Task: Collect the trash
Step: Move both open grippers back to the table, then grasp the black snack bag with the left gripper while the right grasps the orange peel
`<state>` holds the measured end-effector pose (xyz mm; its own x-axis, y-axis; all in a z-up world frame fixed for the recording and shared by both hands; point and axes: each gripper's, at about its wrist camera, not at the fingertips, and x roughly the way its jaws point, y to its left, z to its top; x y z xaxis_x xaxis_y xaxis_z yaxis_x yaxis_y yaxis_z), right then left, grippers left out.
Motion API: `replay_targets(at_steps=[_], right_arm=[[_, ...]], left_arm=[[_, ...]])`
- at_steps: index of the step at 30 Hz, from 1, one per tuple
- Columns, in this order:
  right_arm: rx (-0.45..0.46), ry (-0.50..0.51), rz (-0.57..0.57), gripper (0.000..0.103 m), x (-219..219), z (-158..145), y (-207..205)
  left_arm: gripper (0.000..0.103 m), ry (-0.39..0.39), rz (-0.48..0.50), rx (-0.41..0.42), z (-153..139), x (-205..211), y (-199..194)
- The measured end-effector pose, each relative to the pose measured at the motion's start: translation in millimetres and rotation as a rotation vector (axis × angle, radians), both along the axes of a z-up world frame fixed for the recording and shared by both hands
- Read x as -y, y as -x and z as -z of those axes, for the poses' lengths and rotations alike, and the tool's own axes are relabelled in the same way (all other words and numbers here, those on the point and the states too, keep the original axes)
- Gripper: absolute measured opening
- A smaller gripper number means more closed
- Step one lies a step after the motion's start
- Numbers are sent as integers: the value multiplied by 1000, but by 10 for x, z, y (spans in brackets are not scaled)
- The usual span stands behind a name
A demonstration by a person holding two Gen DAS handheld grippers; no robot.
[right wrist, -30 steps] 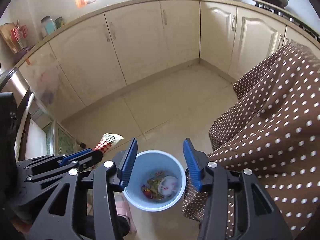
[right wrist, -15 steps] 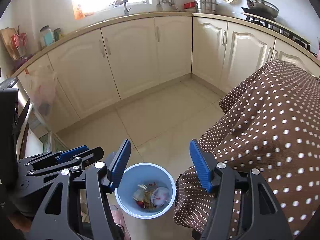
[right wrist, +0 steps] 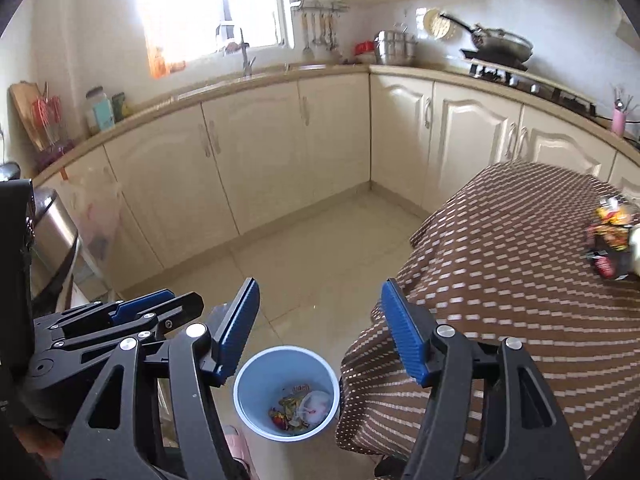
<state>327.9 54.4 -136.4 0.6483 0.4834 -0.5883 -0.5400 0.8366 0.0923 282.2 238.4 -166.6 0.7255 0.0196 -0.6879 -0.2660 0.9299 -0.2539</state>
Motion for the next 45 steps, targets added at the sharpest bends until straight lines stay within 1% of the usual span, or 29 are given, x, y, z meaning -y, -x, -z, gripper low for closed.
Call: replay_targets(at_steps=[3, 5, 6, 8, 11, 13, 15, 19, 22, 24, 27, 30, 35, 37, 39, 40, 41, 45], right_arm=[[14, -40, 19, 62, 214, -166, 67], [31, -68, 35, 62, 379, -291, 136], [44, -75, 44, 62, 469, -347, 166], [63, -94, 69, 63, 690, -453, 214], [77, -112, 140, 65, 1112, -551, 213], [81, -115, 195, 66, 1404, -564, 198], [82, -119, 253, 67, 1707, -562, 171], [78, -83, 381, 68, 2316, -509, 72], [61, -39, 440, 69, 2578, -423, 0], [31, -24, 470, 70, 2724, -353, -76], [-3, -11, 480, 70, 2846, -280, -189], [-34, 21, 468, 70, 2882, -204, -367], [-106, 55, 434, 69, 2839, -66, -631], [-123, 67, 442, 65, 2852, -37, -716], [-153, 72, 439, 43, 2867, 1, -771], [-167, 60, 434, 37, 2888, 27, -790], [-180, 45, 425, 26, 2907, 47, -800], [-186, 13, 422, 26, 2952, 49, -789]], left_arm=[[33, -22, 30, 32, -213, 207, 63], [38, -42, 59, 57, -378, 417, 102], [43, -51, 70, 65, -433, 496, 113], [46, -80, 98, 78, -545, 697, 130], [53, -104, 159, 89, -671, 1039, 82], [59, -117, 207, 90, -728, 1311, 14], [62, -135, 267, 89, -758, 1614, -62], [63, -153, 364, 72, -739, 2147, -224], [65, -167, 436, 61, -703, 2539, -354], [65, -187, 465, 50, -676, 2725, -452], [65, -200, 492, 33, -629, 2907, -607], [65, -224, 511, 22, -593, 3051, -791], [65, -247, 525, -6, -496, 3139, -1069], [65, -243, 526, -27, -444, 3149, -1194], [65, -243, 523, -39, -400, 3171, -1290], [65, -245, 524, -42, -379, 3193, -1338], [65, -243, 526, -44, -361, 3210, -1376], [65, -234, 532, -53, -301, 3291, -1528]])
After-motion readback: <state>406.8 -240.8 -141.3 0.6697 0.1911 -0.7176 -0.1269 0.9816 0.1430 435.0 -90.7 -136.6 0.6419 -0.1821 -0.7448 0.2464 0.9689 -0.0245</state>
